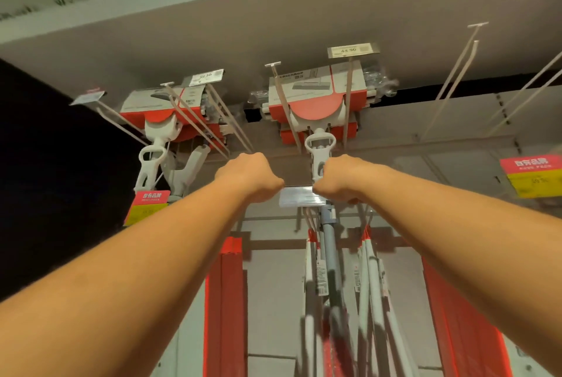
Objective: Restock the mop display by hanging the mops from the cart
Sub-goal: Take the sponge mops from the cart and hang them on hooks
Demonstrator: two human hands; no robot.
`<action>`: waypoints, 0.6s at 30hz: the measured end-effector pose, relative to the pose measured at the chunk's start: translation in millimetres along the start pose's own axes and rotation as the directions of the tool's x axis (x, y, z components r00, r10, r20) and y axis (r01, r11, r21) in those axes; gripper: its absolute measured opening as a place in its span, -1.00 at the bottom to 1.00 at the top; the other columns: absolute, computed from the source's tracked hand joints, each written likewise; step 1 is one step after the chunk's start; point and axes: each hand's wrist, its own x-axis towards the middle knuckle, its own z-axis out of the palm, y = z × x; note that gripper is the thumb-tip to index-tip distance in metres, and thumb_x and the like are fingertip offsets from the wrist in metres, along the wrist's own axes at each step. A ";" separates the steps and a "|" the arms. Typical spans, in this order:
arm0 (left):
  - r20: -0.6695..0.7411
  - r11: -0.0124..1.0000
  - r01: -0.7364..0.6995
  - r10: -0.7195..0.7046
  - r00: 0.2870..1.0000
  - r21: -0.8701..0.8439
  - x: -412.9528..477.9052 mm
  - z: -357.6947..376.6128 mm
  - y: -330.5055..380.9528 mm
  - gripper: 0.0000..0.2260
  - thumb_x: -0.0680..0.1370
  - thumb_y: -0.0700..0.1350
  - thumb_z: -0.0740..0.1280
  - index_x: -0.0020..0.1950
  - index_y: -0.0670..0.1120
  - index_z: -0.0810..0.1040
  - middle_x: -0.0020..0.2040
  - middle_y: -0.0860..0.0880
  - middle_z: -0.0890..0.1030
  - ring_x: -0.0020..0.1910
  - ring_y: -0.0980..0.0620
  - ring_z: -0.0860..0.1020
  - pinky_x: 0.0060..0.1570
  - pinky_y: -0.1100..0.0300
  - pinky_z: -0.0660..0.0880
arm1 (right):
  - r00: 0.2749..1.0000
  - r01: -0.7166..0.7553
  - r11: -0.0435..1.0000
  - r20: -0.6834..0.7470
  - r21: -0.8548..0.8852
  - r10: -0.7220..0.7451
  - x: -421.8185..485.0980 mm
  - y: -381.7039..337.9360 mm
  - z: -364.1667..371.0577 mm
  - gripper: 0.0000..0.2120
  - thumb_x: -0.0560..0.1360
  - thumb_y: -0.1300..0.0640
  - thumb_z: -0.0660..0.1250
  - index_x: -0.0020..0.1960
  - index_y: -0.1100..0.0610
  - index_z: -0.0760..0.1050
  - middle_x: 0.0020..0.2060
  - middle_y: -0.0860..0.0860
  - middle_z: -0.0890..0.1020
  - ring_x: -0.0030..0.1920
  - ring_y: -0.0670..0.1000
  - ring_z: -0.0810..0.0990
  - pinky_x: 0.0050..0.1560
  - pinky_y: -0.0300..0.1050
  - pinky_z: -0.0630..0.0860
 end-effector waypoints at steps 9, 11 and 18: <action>0.052 0.990 0.071 -0.077 0.996 0.121 -64.0 -38.6 -42.4 -0.70 0.50 0.01 0.28 -0.36 -0.11 0.35 -0.36 -0.06 0.43 -0.37 -0.02 0.39 -0.37 0.19 0.30 | 0.995 0.084 0.996 0.056 0.006 -0.084 -56.4 -54.9 -3.1 -0.83 0.54 0.15 0.17 -0.18 0.21 0.39 -0.29 0.10 0.44 -0.38 0.03 0.44 -0.42 -0.15 0.37; 0.067 0.986 0.078 -0.089 0.994 0.146 -81.0 -48.8 -52.9 -0.71 0.49 -0.01 0.28 -0.36 -0.12 0.35 -0.36 -0.06 0.43 -0.39 -0.02 0.39 -0.41 0.21 0.27 | 0.994 0.093 0.996 0.061 0.012 -0.093 -69.7 -71.6 -2.2 -0.81 0.54 0.12 0.18 -0.20 0.19 0.38 -0.28 0.08 0.43 -0.38 0.03 0.44 -0.41 -0.14 0.37; 0.112 0.962 0.123 -0.154 0.982 0.246 -148.0 -81.4 -104.1 -0.67 0.49 0.14 0.27 -0.33 -0.06 0.41 -0.33 -0.01 0.46 -0.35 0.02 0.43 -0.31 0.17 0.38 | 0.982 0.151 0.986 0.108 0.065 -0.158 -120.9 -142.4 1.5 -0.81 0.54 0.10 0.19 -0.21 0.15 0.38 -0.29 0.05 0.43 -0.40 0.02 0.44 -0.35 -0.15 0.42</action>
